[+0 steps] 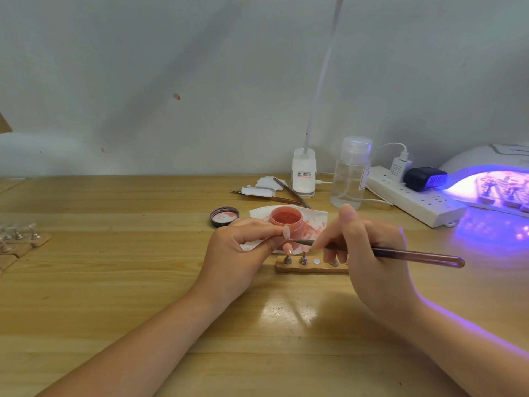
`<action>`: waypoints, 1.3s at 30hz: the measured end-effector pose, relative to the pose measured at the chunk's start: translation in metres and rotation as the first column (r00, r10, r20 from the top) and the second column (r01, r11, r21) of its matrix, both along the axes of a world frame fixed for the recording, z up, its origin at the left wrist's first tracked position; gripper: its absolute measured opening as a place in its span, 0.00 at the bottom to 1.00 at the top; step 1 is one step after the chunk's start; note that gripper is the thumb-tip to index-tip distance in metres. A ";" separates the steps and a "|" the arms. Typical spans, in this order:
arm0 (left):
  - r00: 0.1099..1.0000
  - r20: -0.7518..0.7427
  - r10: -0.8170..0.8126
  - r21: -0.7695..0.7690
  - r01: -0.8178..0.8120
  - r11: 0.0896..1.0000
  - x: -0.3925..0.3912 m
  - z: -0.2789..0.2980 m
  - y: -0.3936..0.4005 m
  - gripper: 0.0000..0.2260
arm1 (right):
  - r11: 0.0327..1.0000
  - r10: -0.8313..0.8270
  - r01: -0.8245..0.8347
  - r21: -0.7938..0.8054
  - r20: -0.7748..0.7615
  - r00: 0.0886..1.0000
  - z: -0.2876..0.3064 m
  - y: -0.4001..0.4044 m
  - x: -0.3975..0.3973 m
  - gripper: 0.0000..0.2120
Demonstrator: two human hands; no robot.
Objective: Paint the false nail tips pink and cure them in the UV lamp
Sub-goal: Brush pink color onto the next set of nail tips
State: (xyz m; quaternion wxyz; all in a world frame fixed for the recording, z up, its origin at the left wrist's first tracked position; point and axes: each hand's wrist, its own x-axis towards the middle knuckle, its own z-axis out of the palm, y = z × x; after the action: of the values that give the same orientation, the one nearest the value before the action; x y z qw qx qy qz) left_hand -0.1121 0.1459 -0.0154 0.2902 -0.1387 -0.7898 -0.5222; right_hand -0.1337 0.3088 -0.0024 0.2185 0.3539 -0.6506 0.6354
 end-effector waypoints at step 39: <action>0.996 0.060 0.072 0.043 -0.075 0.996 0.001 0.001 -0.001 0.08 | 0.995 0.016 0.001 -0.098 0.166 0.986 0.005 -0.005 -0.001 0.24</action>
State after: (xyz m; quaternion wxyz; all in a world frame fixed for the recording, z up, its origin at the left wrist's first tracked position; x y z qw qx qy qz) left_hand -0.1112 0.1452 -0.0143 0.2893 -0.0878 -0.7904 -0.5328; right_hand -0.1350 0.3038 0.0022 0.1778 0.2908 -0.6335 0.6946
